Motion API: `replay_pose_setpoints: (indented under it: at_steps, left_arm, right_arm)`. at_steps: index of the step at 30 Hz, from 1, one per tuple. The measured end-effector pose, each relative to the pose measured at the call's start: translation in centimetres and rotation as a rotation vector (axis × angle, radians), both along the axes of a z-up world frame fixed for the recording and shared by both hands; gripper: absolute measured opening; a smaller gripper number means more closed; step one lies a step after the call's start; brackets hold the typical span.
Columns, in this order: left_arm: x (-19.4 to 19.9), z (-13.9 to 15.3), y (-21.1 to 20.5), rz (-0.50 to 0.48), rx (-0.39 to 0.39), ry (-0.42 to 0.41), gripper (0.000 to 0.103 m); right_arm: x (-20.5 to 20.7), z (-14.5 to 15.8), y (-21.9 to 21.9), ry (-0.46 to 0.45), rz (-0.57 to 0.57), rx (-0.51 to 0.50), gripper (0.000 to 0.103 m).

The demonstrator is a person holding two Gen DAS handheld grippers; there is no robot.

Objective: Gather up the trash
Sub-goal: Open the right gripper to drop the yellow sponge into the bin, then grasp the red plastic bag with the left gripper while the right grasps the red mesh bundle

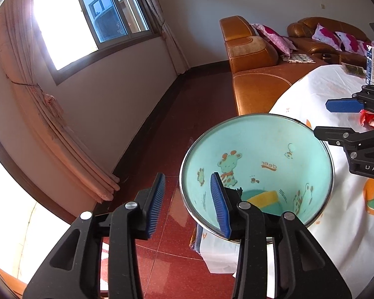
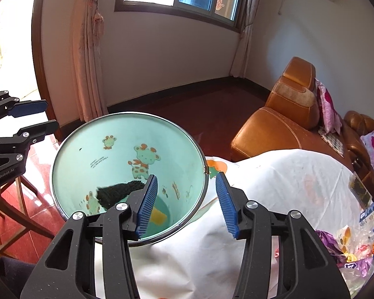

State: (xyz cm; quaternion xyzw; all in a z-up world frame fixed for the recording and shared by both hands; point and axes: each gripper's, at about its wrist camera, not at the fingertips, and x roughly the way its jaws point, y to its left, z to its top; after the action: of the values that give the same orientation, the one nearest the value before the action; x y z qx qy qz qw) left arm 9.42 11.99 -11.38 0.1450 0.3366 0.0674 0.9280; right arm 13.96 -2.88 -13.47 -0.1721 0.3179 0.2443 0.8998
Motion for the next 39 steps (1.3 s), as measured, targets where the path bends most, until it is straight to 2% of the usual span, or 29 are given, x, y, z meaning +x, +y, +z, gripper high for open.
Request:
replay_pose_setpoints:
  at_steps: [2,8,14,19,23,27,32,39]
  left_arm:
    - [0.0,0.0,0.0,0.004,0.003,-0.004,0.046]
    - [0.0,-0.1,-0.2,0.006,0.006,-0.001,0.047]
    - [0.0,0.1,0.0,0.009,-0.002,-0.006,0.055]
    - [-0.2,0.0,-0.7,-0.007,-0.024,0.005,0.056]
    - [-0.6,-0.1,-2.7,-0.063,-0.026,0.017,0.056]
    - [-1.2,-0.1,-5.3,-0.131,-0.015,0.021,0.056]
    - [-1.2,0.4,-9.0,-0.210,-0.003,0.014,0.056]
    - [-0.6,1.0,-15.1,-0.322,-0.012,0.001,0.057]
  right_arm:
    - [0.0,0.0,0.0,-0.001,-0.002,0.002,0.050]
    - [0.0,0.1,-0.1,-0.002,-0.011,0.008,0.051]
    - [-0.3,0.4,-0.5,-0.021,-0.031,0.015,0.054]
    - [-1.6,3.0,-3.3,-0.038,-0.120,0.070,0.057]
    - [-3.8,4.9,-8.0,-0.056,-0.228,0.114,0.060]
    - [-6.1,5.3,-13.7,-0.048,-0.353,0.132,0.062]
    - [-9.7,4.3,-22.2,-0.052,-0.556,0.149,0.064]
    - [-13.5,2.1,-30.5,-0.033,-0.769,0.190,0.064]
